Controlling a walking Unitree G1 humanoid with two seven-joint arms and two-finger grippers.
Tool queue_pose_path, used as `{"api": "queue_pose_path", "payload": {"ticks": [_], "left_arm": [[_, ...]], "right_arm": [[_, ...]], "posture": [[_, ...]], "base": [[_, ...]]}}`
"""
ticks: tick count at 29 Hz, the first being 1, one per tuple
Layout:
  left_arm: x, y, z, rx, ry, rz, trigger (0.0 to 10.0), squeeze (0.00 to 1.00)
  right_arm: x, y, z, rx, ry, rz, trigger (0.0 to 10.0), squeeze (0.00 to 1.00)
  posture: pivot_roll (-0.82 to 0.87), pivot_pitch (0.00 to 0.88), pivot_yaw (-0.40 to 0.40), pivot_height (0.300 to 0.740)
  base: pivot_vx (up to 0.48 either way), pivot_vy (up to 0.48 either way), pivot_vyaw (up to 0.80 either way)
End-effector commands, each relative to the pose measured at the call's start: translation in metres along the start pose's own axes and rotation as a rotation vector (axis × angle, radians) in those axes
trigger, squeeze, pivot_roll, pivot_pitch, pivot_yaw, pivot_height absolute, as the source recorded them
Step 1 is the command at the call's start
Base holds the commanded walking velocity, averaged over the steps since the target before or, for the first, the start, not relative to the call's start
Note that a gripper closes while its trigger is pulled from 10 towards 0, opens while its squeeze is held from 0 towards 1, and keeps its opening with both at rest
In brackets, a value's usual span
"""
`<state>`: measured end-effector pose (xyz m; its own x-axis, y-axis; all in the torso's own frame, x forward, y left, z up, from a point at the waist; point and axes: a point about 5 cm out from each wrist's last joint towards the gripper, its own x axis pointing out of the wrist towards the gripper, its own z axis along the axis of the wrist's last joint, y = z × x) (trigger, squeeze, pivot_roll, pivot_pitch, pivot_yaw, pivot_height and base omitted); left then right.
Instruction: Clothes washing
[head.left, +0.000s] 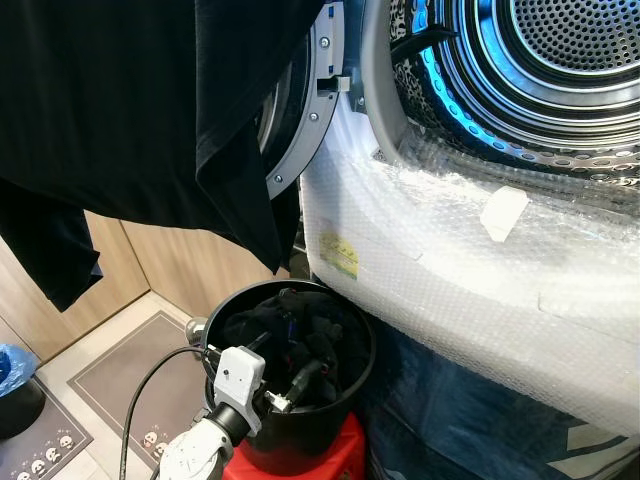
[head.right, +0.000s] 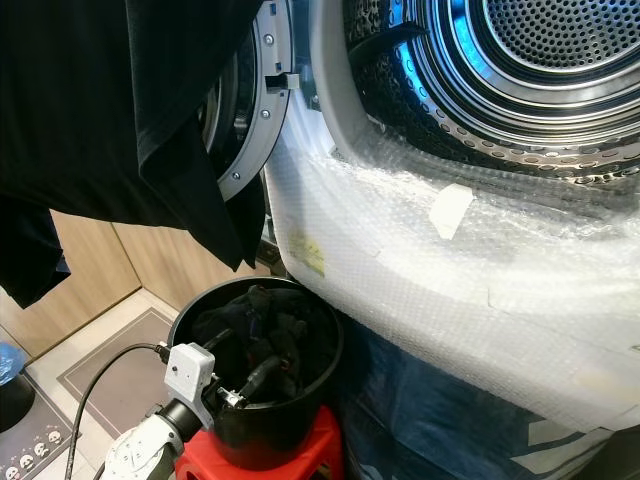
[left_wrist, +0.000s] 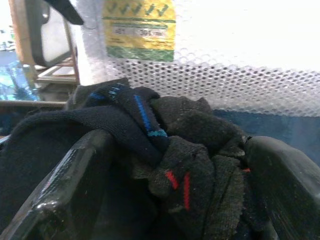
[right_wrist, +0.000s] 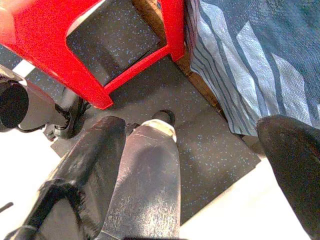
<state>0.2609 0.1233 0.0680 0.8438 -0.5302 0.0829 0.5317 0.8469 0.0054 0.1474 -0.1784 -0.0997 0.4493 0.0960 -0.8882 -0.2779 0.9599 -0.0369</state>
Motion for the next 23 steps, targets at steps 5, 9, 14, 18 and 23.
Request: {"api": "queue_pose_path", "payload": {"ticks": [5,9,14,18,23], "left_arm": [[0.003,0.007,-0.005,-0.012,0.048,-0.043,10.0,0.0],[0.003,0.012,-0.007,-0.047,0.063,-0.038,10.0,0.0],[0.0,0.019,-0.014,-0.099,0.093,-0.019,0.0,0.0],[0.004,0.018,-0.013,-0.1,0.095,-0.055,0.0,0.0],[0.007,0.019,-0.012,-0.104,0.091,-0.065,0.0,0.0]], "right_arm": [[0.0,0.001,-0.002,-0.009,0.012,-0.003,10.0,0.0],[0.0,0.001,-0.002,-0.007,0.011,-0.005,10.0,0.0],[0.0,0.0,-0.002,-0.003,0.01,-0.009,10.0,0.0],[0.0,0.0,-0.002,-0.012,0.01,-0.01,10.0,0.0],[0.0,-0.001,-0.002,-0.009,0.009,-0.014,10.0,0.0]], "posture": [[0.02,0.0,0.012,0.74],[0.01,0.0,0.014,0.74],[0.01,0.0,0.012,0.74],[0.01,0.0,0.01,0.74],[0.0,0.0,0.011,0.74]], "base": [[0.0,0.0,0.0],[0.0,0.0,0.0],[0.0,0.0,0.0],[0.0,0.0,0.0],[0.0,0.0,0.0]]}}
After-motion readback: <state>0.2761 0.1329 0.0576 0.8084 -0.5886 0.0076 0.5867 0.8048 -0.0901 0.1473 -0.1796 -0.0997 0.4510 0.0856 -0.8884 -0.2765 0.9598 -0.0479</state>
